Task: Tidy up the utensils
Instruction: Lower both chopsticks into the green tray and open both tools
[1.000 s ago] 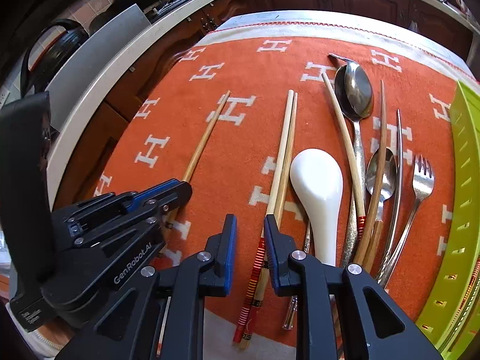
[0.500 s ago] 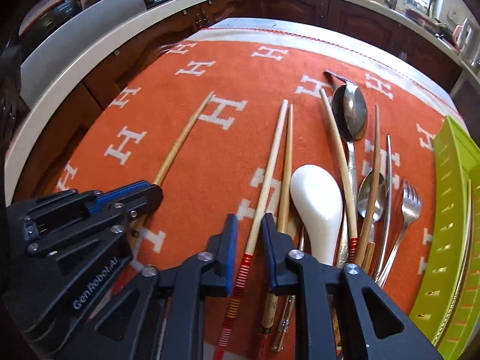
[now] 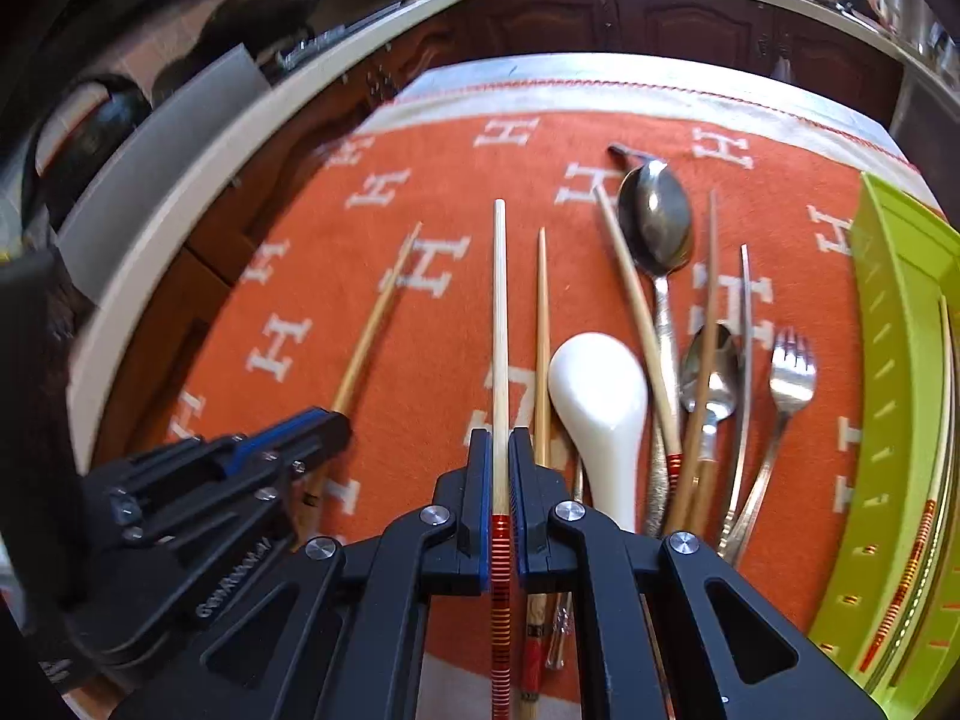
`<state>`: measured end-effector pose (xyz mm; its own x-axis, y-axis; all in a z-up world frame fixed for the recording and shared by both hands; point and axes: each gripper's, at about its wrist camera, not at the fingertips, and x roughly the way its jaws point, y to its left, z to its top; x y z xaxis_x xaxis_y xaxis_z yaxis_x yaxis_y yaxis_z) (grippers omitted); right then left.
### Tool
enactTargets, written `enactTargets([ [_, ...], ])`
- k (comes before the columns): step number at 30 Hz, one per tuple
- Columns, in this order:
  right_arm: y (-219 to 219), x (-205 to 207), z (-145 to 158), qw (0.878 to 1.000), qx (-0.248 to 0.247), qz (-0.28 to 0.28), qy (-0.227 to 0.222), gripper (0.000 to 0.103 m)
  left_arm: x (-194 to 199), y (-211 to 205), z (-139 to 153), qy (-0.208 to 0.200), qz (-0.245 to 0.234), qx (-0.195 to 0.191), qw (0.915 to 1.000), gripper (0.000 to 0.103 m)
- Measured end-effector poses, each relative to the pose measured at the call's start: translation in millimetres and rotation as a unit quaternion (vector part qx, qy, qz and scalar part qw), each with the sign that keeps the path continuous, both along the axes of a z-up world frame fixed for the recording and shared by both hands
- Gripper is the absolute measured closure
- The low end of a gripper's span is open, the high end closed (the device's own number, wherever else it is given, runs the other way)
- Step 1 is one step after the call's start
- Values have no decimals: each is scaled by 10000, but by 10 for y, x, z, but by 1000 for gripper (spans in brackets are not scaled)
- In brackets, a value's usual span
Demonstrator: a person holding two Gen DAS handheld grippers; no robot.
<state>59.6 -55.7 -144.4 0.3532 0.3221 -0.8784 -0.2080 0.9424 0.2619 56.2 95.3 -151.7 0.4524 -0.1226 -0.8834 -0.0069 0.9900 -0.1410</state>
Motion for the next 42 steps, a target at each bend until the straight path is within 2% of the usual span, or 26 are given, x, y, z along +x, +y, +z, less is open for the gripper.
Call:
enactTargets([
  [4, -161, -35, 213, 9997, 173, -107, -147, 98, 8, -132, 188, -136, -136, -48, 9998, 99],
  [10, -509, -111, 533, 9978, 336, -356, -437, 98, 88, -447, 499, -245, -437, -367, 9981, 99],
  [17, -1213, -204, 911, 9912, 429, -961, -798, 98, 209, -1211, 848, -403, -1146, -604, 9908, 99],
  [22, -1770, -345, 1075, 9846, 287, -1449, -933, 98, 243, -1788, 951, -459, -1612, -712, 9833, 99],
  [25, -2077, -409, 1069, 9811, 201, -1711, -883, 98, 234, -2060, 896, -376, -1805, -758, 9799, 99],
  [30, -2468, -554, 957, 9769, 178, -2012, -698, 98, 258, -2366, 666, 7, -1996, -742, 9771, 99],
  [36, -2664, -589, 740, 9737, 214, -2228, -419, 97, 336, -2456, 494, 206, -2069, -786, 9750, 98],
  [38, -2655, -555, 672, 9717, 212, -2327, -337, 94, 329, -2462, 474, 217, -2091, -761, 9747, 98],
  [40, -2683, -524, 609, 9694, 219, -2427, -287, 84, 320, -2462, 474, 215, -2113, -684, 9748, 94],
  [42, -2703, -524, 587, 9680, 170, -2486, -295, 81, 292, -2435, 484, 178, -2097, -619, 9756, 81],
])
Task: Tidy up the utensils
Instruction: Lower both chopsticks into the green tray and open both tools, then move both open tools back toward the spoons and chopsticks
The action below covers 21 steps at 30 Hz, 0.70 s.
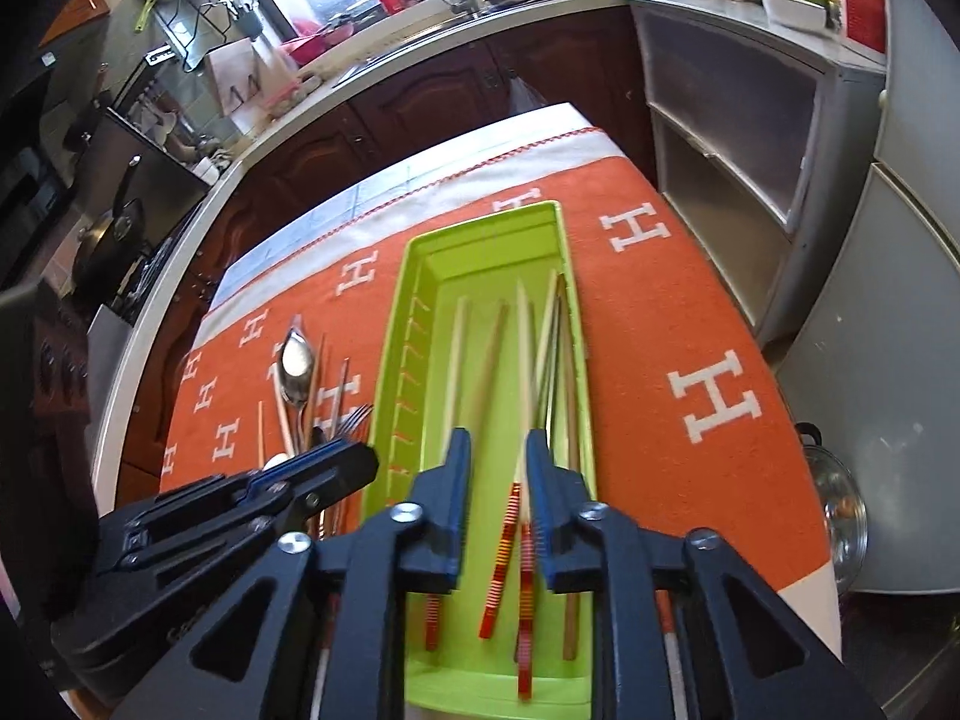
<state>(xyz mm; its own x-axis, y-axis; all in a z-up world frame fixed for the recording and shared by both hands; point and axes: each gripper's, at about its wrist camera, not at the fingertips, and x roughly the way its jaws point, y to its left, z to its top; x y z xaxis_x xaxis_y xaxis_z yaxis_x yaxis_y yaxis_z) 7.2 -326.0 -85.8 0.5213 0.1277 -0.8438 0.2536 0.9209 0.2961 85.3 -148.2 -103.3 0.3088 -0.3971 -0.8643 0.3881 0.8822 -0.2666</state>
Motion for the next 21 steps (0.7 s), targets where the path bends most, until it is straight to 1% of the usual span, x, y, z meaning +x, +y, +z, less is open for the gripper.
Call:
enactTargets([
  [2, 46, 27, -17, 10000, -21, -2, 3, 81, -31, 60, 25, -78, 81, 43, 9999, 71],
  [3, 67, 39, -24, 10000, -17, 12, 7, 81, -44, 92, 45, -105, 115, 48, 9999, 69],
  [5, 102, 35, -37, 10000, -43, 44, 7, 81, -51, 179, 83, -157, 202, 41, 9997, 69],
  [12, 310, 30, -98, 9996, -16, 269, 111, 81, -78, 536, 187, -354, 613, 199, 9973, 69],
  [21, 621, 6, -8, 9975, -144, 693, 6, 81, -137, 1011, 331, -598, 1062, 332, 9920, 69],
])
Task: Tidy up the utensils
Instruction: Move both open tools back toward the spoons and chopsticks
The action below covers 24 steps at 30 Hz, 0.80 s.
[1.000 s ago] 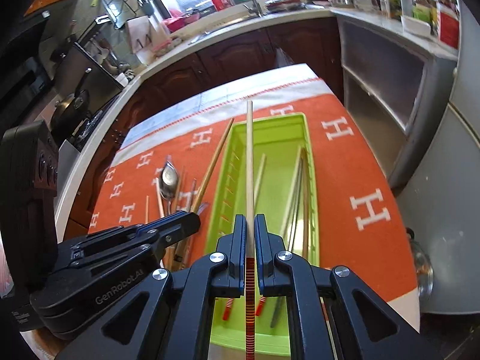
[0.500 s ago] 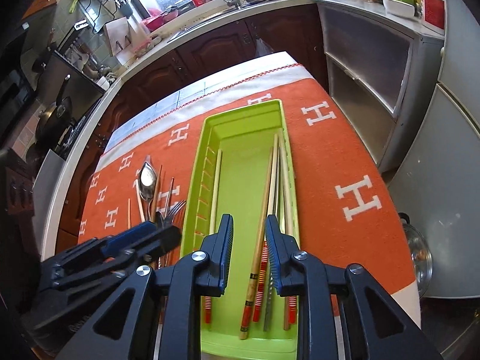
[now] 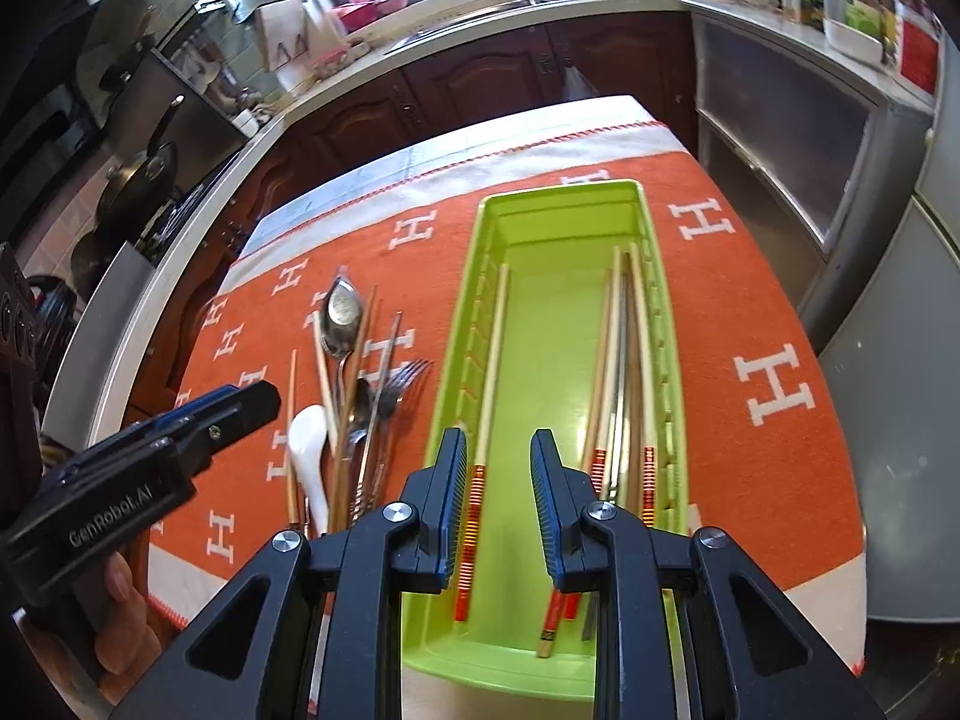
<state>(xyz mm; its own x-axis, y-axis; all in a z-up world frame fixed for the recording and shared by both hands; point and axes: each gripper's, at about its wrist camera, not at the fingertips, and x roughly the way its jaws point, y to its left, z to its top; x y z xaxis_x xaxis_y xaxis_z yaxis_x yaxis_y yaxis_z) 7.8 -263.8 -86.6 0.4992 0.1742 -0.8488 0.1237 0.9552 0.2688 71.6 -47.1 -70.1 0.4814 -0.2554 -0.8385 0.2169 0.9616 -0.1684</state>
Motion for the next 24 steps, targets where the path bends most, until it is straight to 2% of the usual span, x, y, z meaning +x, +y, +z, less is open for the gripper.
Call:
enactTargets([
  [6, 226, -9, 84, 9996, -69, 249, -73, 81, -65, 276, 41, -123, 242, 132, 9995, 69],
  [12, 432, 29, 155, 9984, -106, 552, -114, 81, -106, 533, -13, -46, 440, 96, 9990, 69],
  [18, 667, 79, 207, 9958, 26, 904, -162, 81, -92, 718, -196, 229, 594, 7, 9980, 69],
  [24, 829, 143, 146, 9933, 167, 1138, -131, 81, -43, 727, -479, 510, 657, 126, 9965, 69],
])
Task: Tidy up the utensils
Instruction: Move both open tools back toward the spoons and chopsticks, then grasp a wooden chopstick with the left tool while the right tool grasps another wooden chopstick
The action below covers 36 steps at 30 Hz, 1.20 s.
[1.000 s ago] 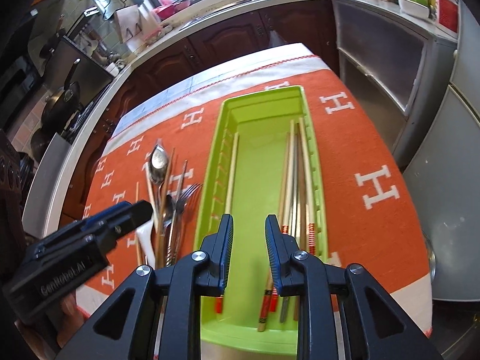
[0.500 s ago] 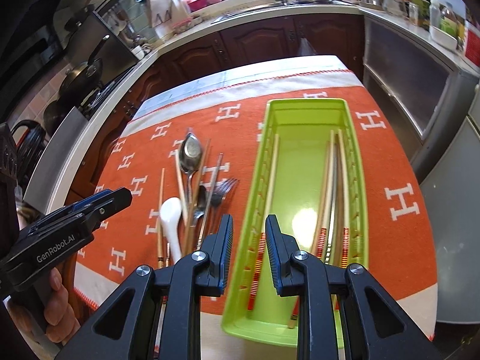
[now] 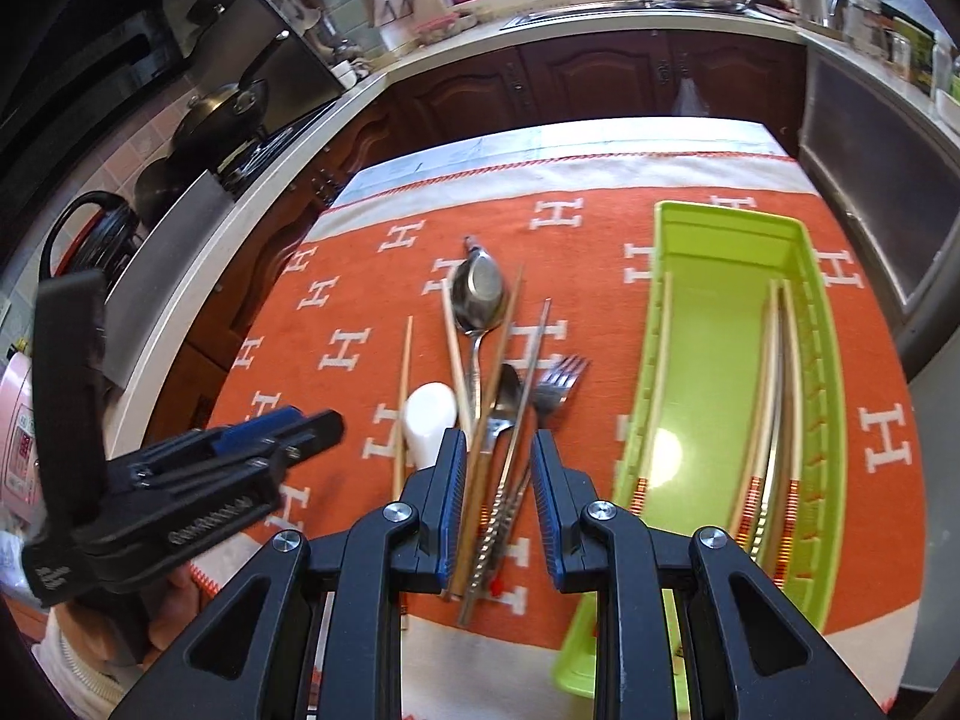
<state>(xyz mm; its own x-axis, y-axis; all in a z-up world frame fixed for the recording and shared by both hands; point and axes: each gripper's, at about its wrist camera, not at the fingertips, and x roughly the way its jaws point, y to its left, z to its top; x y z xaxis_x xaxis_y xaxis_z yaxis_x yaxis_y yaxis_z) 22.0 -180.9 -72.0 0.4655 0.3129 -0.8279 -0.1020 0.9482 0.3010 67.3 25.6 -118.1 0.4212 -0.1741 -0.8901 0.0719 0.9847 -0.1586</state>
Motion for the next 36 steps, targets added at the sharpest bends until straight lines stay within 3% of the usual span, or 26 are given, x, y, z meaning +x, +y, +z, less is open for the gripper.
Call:
enactTargets([
  [9, 122, 83, -228, 9997, 53, 179, 177, 81, 109, -52, -441, 482, 105, 128, 9987, 69],
  [14, 138, 141, -335, 9994, 95, 217, 255, 81, 157, -82, -538, 514, 130, 155, 9985, 69],
  [23, 242, 212, -426, 9989, 106, 355, 290, 81, 167, -232, -572, 238, 2, 738, 9970, 69],
  [29, 313, 280, -500, 9985, 39, 438, 328, 81, 175, -117, -559, 173, 149, 751, 9969, 95],
  [36, 486, 444, -668, 9978, -179, 509, 379, 85, 165, -1, -556, 159, 184, 504, 9984, 98],
])
